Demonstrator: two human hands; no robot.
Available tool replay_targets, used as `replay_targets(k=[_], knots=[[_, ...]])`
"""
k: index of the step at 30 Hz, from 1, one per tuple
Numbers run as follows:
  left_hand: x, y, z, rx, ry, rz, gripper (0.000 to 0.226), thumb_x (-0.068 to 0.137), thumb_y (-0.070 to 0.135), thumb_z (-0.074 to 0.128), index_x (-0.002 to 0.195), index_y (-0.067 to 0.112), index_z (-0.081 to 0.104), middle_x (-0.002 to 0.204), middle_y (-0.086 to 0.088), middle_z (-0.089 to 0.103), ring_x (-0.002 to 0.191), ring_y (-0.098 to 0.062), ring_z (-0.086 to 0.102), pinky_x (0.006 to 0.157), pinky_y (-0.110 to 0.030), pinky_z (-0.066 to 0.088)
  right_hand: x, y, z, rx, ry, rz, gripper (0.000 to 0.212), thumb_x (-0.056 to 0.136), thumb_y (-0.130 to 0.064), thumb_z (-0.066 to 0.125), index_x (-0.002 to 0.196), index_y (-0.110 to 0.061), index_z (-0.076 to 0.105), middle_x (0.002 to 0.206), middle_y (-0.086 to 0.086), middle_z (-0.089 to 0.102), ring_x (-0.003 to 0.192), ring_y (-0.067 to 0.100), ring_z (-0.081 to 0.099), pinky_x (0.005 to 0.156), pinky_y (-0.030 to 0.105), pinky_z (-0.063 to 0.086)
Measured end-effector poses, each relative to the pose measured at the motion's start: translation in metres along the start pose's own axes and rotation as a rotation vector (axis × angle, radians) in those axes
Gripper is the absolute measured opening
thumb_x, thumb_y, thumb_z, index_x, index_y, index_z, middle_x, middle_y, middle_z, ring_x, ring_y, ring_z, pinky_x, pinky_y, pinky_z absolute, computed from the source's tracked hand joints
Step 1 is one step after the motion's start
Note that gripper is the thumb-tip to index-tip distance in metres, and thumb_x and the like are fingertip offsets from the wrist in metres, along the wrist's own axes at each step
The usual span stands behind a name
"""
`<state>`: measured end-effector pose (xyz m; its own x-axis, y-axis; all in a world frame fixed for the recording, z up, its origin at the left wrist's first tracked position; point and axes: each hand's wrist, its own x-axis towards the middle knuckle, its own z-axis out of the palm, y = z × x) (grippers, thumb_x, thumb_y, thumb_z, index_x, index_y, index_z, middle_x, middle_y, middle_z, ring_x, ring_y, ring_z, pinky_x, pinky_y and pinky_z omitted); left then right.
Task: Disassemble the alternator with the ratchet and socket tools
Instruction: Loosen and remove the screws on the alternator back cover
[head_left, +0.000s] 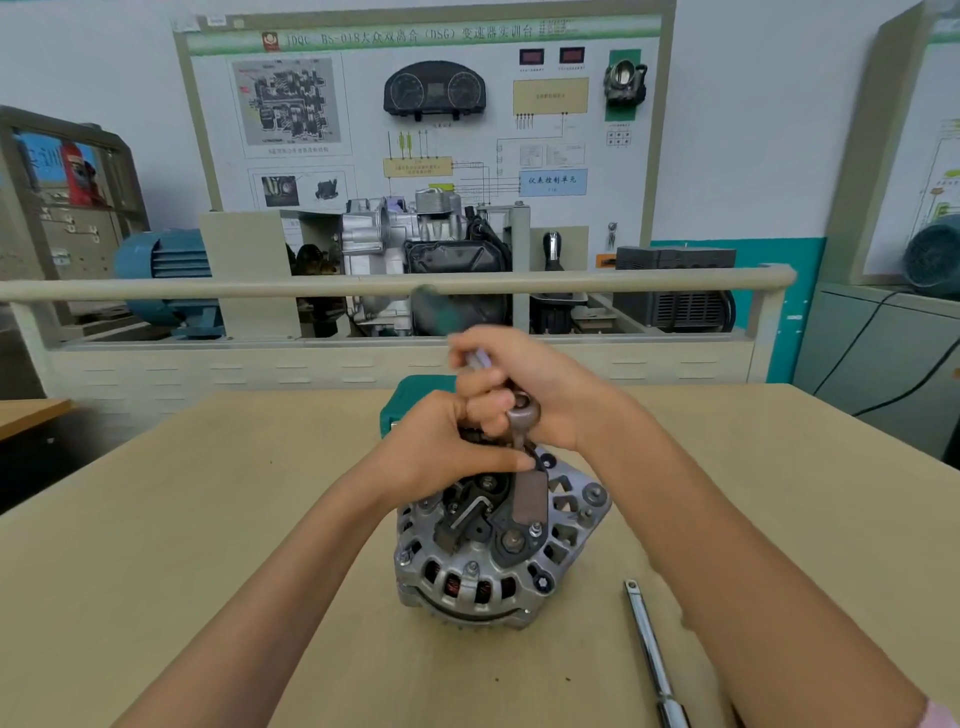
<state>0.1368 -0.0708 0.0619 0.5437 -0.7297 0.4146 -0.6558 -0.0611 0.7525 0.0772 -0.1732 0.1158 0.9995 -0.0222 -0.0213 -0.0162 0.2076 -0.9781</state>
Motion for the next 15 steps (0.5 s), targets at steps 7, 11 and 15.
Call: replay_targets(k=[7,11,15], knots=[[-0.002,0.001,0.000,-0.021,-0.006,0.016,0.019,0.072,0.014,0.078,0.064,0.031,0.073,0.067,0.003,0.070,0.069,0.000,0.060,0.070,-0.016,0.047,-0.007,0.007,0.003,-0.055,0.052,-0.225,0.025,0.097,-0.025,0.045,0.074,-0.014,0.043,0.040,-0.009,0.029,0.028,0.006,0.027,0.032,0.015,0.027],[-0.003,0.002,-0.001,-0.072,0.007,0.036,0.027,0.076,0.013,0.074,0.061,0.035,0.072,0.065,0.015,0.068,0.069,0.004,0.061,0.067,-0.010,0.043,-0.011,0.009,0.011,-0.126,0.152,-0.421,0.027,0.098,-0.022,0.046,0.073,-0.011,0.044,0.040,-0.009,0.030,0.028,0.008,0.027,0.033,0.016,0.027],[-0.003,0.002,0.000,-0.055,-0.014,0.048,0.021,0.079,0.011,0.071,0.076,0.032,0.075,0.077,0.013,0.073,0.076,0.004,0.065,0.072,-0.010,0.047,-0.005,0.007,0.010,0.036,0.245,-0.387,0.026,0.098,-0.022,0.044,0.075,-0.011,0.044,0.039,-0.008,0.030,0.028,0.008,0.027,0.034,0.014,0.026]])
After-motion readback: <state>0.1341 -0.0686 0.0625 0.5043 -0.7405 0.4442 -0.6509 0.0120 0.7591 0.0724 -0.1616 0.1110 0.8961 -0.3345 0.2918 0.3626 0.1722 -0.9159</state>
